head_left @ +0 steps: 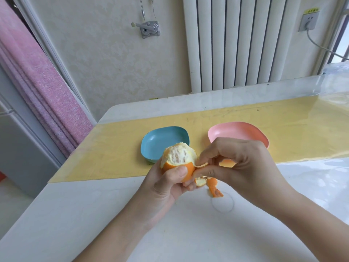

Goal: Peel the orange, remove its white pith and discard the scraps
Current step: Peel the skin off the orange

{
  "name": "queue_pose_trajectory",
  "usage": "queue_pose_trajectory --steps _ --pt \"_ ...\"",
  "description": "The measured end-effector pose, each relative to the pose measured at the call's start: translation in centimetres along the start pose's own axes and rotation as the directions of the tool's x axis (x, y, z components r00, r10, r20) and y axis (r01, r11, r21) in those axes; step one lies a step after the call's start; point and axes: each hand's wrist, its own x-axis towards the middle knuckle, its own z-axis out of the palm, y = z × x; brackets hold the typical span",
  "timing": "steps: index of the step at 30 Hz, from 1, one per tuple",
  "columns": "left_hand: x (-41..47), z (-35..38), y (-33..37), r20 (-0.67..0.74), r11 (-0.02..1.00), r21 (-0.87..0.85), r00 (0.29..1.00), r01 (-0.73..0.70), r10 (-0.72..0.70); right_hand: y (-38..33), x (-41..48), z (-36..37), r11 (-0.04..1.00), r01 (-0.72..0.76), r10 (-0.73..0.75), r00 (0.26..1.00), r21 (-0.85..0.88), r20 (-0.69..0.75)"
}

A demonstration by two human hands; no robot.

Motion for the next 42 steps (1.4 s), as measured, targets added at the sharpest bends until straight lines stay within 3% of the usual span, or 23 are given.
queue_pose_trajectory --steps 5,8,12,14,15,16,17,19,20,24,25,29,32,42 --pt "-0.2 0.7 -0.1 -0.018 0.935 -0.338 0.992 0.109 -0.122 -0.4 -0.2 0.9 0.994 0.075 -0.082 0.992 -0.075 -0.094" --pt "-0.4 1.2 -0.1 0.020 0.871 -0.466 0.987 0.152 -0.161 -0.9 -0.2 1.3 0.965 -0.129 0.153 0.984 0.228 -0.091" --pt "-0.2 1.1 0.0 0.051 0.839 -0.519 0.985 0.165 -0.162 -0.7 0.3 1.8 0.617 -0.391 0.428 0.895 0.683 0.127" --pt "0.0 0.7 0.4 -0.002 0.834 -0.536 0.987 0.133 -0.159 -0.2 0.8 1.4 0.352 -0.377 0.508 0.846 0.857 0.163" --pt "0.1 0.5 0.6 -0.027 0.839 -0.531 0.988 0.115 -0.153 0.2 1.1 0.9 0.310 -0.358 0.536 0.831 0.881 0.149" --pt "0.2 0.3 0.8 -0.045 0.847 -0.521 0.988 0.102 -0.147 0.5 1.3 0.3 0.370 -0.368 0.549 0.827 0.853 0.118" --pt "0.2 0.2 1.0 -0.059 0.855 -0.510 0.987 0.097 -0.147 0.8 1.4 -0.2 0.499 -0.402 0.544 0.835 0.768 0.084" --pt "0.2 0.2 1.2 -0.077 0.868 -0.487 0.984 0.101 -0.158 1.4 1.2 -0.5 0.746 -0.448 0.499 0.866 0.493 0.033" --pt "0.2 0.2 1.3 -0.087 0.874 -0.476 0.983 0.101 -0.162 1.6 1.0 -0.4 0.812 -0.458 0.482 0.876 0.361 0.028" --pt "0.3 -0.1 1.1 -0.145 0.927 -0.367 0.980 0.073 -0.135 2.6 0.0 0.8 0.891 -0.413 0.440 0.889 -0.188 0.130" --pt "0.3 -0.1 1.1 -0.157 0.943 -0.326 0.980 0.064 -0.120 2.6 -0.1 1.0 0.895 -0.370 0.414 0.898 -0.249 0.151" --pt "0.3 0.0 1.0 -0.171 0.977 -0.210 0.982 0.038 -0.075 1.3 0.2 0.8 0.979 -0.111 0.126 0.989 -0.170 0.082" --pt "0.0 0.0 1.0 -0.126 0.995 -0.099 0.991 0.026 -0.039 0.1 0.1 0.7 0.990 0.084 -0.082 0.996 -0.109 0.021" --pt "-0.1 0.3 0.2 -0.096 0.998 0.070 0.995 0.004 0.002 0.5 -0.3 1.6 0.972 0.153 -0.158 0.987 -0.177 -0.016"
